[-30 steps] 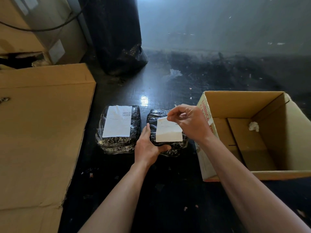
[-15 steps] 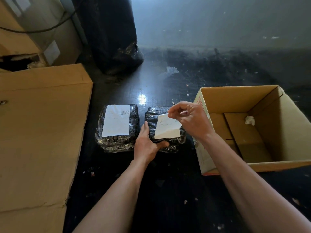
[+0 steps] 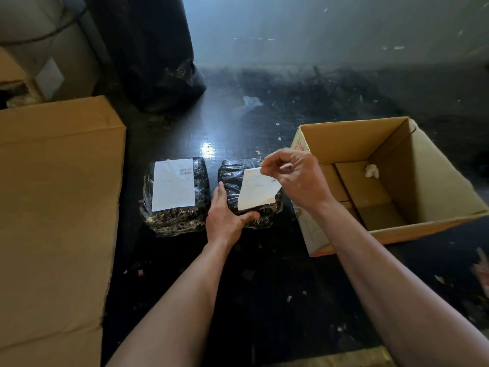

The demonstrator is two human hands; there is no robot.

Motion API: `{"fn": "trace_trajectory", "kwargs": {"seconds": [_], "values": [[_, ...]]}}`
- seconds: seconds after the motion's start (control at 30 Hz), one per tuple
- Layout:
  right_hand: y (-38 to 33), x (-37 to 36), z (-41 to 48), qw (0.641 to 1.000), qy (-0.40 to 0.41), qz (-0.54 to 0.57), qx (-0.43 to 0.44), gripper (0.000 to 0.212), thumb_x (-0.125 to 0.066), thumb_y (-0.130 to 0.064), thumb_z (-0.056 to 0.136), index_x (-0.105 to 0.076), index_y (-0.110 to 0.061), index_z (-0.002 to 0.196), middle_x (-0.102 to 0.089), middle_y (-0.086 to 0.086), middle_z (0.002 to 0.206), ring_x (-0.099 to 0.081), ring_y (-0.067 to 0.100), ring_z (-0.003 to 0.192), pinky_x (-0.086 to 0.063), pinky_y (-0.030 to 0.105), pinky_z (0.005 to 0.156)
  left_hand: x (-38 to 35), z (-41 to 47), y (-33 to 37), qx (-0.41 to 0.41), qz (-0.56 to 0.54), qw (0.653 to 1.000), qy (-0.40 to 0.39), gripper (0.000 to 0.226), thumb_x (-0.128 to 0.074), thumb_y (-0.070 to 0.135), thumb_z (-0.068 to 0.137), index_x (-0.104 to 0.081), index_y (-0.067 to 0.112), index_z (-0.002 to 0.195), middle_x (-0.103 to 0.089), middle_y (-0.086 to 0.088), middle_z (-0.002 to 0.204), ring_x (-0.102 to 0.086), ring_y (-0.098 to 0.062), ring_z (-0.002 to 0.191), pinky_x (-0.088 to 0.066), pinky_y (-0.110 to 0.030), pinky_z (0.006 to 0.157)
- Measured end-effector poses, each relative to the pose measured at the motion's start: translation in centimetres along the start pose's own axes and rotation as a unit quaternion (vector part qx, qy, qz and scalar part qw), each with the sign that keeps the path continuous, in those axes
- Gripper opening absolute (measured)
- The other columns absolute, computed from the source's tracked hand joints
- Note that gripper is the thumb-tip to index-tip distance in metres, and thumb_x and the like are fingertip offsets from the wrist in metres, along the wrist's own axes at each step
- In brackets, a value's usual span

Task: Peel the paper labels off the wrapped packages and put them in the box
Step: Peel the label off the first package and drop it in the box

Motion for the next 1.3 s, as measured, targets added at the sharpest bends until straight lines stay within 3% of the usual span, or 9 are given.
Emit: {"fn": "trace_trajectory", "kwargs": {"seconds": [0.2, 0.4, 0.53, 0.63, 0.77, 0.93, 1.17, 1.3], "values": [[-1.0, 1.5, -0.7, 0.999, 0.037, 0.012, 0.011, 0.01, -0.076, -0.003, 0.086, -0.077, -0.009, 0.094, -0.076, -0.003, 0.088, -0.07, 0.004, 0.079, -0.053, 0.015, 0.07, 0.0, -0.1, -0.1, 0.003, 0.001, 1.0, 0.003, 0.136, -0.091, 0.058, 0.056, -0.013, 0.022, 0.161, -0.02, 0.0, 0.167, -0.022, -0.016, 0.152, -0.02, -0.026, 0.115], [-3.4, 3.3, 0.5, 0.996, 0.027, -0.08, 0.038, 0.013, -0.075, -0.019, 0.089, -0.076, -0.018, 0.101, -0.071, -0.012, 0.09, -0.063, -0.009, 0.081, -0.048, 0.005, 0.064, 0.3, -0.2, 0.6, 0.021, 0.033, 0.999, 0.02, 0.134, -0.095, 0.051, 0.055, -0.018, 0.018, 0.16, -0.03, -0.003, 0.16, -0.032, -0.023, 0.147, -0.033, -0.041, 0.118], [-3.5, 4.6, 0.5, 0.994, 0.009, -0.103, 0.047, 0.026, -0.077, -0.021, 0.087, -0.068, -0.022, 0.111, -0.07, -0.012, 0.089, -0.066, -0.001, 0.081, -0.052, 0.007, 0.063, 0.5, -0.7, 1.4, 0.036, 0.049, 0.998, 0.028, 0.133, -0.094, 0.05, 0.058, -0.016, 0.017, 0.16, -0.031, -0.005, 0.156, -0.038, -0.023, 0.142, -0.041, -0.041, 0.112], [-3.7, 6.2, 0.4, 0.992, 0.001, -0.108, 0.061, 0.01, -0.074, -0.019, 0.09, -0.07, -0.023, 0.099, -0.07, -0.014, 0.088, -0.066, 0.0, 0.081, -0.053, 0.009, 0.067, 0.3, -1.0, 1.9, 0.041, 0.058, 0.997, 0.016, 0.132, -0.093, 0.048, 0.062, -0.012, 0.017, 0.161, -0.026, -0.005, 0.162, -0.031, -0.023, 0.147, -0.035, -0.039, 0.114], [-4.0, 9.2, 0.3, 0.993, -0.008, -0.096, 0.073, 0.007, -0.072, -0.018, 0.092, -0.072, -0.022, 0.098, -0.07, -0.016, 0.09, -0.068, 0.002, 0.087, -0.055, 0.011, 0.072, 0.5, -2.6, 4.0, 0.037, 0.099, 0.993, 0.047, 0.112, -0.083, 0.048, 0.076, -0.016, 0.018, 0.161, -0.021, -0.008, 0.164, -0.025, -0.028, 0.15, -0.034, -0.044, 0.116], [-3.4, 14.4, -0.1, 0.991, 0.019, -0.105, 0.08, 0.005, -0.072, -0.024, 0.092, -0.072, -0.024, 0.097, -0.069, -0.016, 0.097, -0.064, -0.003, 0.09, -0.047, 0.002, 0.069, -0.2, -5.5, 12.7, -0.069, 0.087, 0.984, 0.141, 0.085, -0.074, 0.039, 0.087, -0.031, 0.015, 0.157, -0.031, -0.01, 0.16, -0.029, -0.027, 0.148, -0.03, -0.043, 0.118], [-1.5, 21.4, -1.5, 0.98, 0.069, -0.167, 0.083, 0.003, -0.068, -0.021, 0.095, -0.068, -0.024, 0.096, -0.063, -0.012, 0.107, -0.058, 0.0, 0.089, -0.036, -0.009, 0.065, -6.8, -6.1, 19.6, -0.096, 0.006, 0.994, 0.056, 0.082, -0.065, 0.046, 0.093, -0.024, 0.019, 0.159, -0.037, -0.007, 0.158, -0.037, -0.025, 0.144, -0.039, -0.046, 0.114], [0.9, 23.8, -2.2, 0.972, 0.098, -0.2, 0.068, 0.002, -0.071, -0.02, 0.092, -0.071, -0.021, 0.094, -0.054, -0.008, 0.112, -0.053, 0.005, 0.1, -0.037, -0.002, 0.064, -9.5, -6.1, 19.4, -0.058, -0.011, 0.998, 0.006, 0.081, -0.065, 0.037, 0.096, -0.02, 0.018, 0.16, -0.034, -0.008, 0.16, -0.032, -0.026, 0.147, -0.03, -0.043, 0.117]]}}
Point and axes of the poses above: each hand's wrist, its own z-axis towards the middle knuckle, its own x-axis out of the back of the hand, y = z × x, the point moved 10 cm from there along z, towards the middle knuckle
